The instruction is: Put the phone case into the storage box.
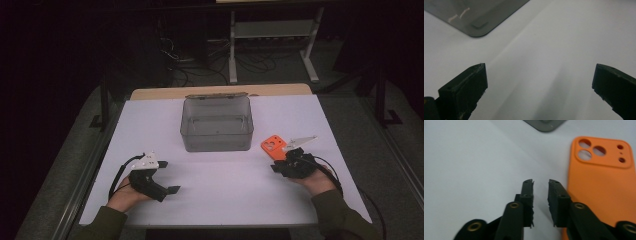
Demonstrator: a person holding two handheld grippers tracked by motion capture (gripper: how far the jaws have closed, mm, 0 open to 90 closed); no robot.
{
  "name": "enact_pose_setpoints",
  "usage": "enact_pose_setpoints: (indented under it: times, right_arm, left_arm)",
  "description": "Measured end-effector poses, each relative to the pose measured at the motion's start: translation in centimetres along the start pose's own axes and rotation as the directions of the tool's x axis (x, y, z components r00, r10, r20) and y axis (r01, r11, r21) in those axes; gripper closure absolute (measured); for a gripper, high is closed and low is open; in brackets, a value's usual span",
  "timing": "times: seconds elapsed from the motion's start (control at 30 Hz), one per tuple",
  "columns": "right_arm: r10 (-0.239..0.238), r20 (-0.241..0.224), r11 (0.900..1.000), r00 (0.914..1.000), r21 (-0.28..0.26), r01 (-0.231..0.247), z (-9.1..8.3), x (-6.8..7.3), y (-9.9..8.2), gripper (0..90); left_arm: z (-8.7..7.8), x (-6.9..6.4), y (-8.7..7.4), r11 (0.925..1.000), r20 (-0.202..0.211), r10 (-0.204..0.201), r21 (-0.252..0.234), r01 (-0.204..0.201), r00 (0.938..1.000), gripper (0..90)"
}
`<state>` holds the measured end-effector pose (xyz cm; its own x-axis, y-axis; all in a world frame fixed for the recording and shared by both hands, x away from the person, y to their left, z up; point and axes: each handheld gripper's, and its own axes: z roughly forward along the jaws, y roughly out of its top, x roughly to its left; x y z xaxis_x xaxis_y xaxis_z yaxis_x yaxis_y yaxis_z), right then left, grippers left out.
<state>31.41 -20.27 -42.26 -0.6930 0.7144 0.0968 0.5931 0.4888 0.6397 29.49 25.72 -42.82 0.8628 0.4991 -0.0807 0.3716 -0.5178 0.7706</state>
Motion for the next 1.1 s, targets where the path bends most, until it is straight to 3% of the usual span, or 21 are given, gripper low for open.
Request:
enact_pose_setpoints:
  times: [0.2, 0.37, 0.57, 0.77, 1.1]
  right_arm:
    - [0.003, -0.025, 0.9973, 0.9997, -0.073, -0.005, 0.1, 1.3, -0.1, 41.3]
    - [0.009, -0.006, 0.9899, 0.9999, -0.142, -0.009, 0.2, 2.3, -0.8, 16.9]
    - [-0.014, -0.005, 0.9838, 0.9999, -0.179, 0.013, 0.3, 3.0, -1.9, 0.2]
    - [-0.019, -0.006, 0.9826, 0.9998, -0.185, 0.017, 0.3, 3.3, -2.9, 0.0]
    - [-0.038, -0.01, 0.9808, 0.9992, -0.192, 0.035, 0.3, 3.4, -2.7, 0.0]
  left_arm:
    - [0.0, -0.1, 0.0, 1.0, 0.001, -0.001, -0.003, 0.001, 1.0, 0.0]
    - [-0.1, -0.2, 0.0, 1.0, 0.003, -0.001, -0.008, 0.001, 1.0, 0.0]
    - [-0.2, -0.3, 0.1, 0.9999, 0.008, -0.004, -0.014, 0.004, 1.0, 0.0]
    - [-0.1, -0.6, 0.1, 0.9998, 0.009, -0.001, -0.021, 0.001, 1.0, 0.0]
    - [-0.1, -0.6, -0.1, 0.9997, 0.01, -0.007, -0.023, 0.007, 0.9999, 0.0]
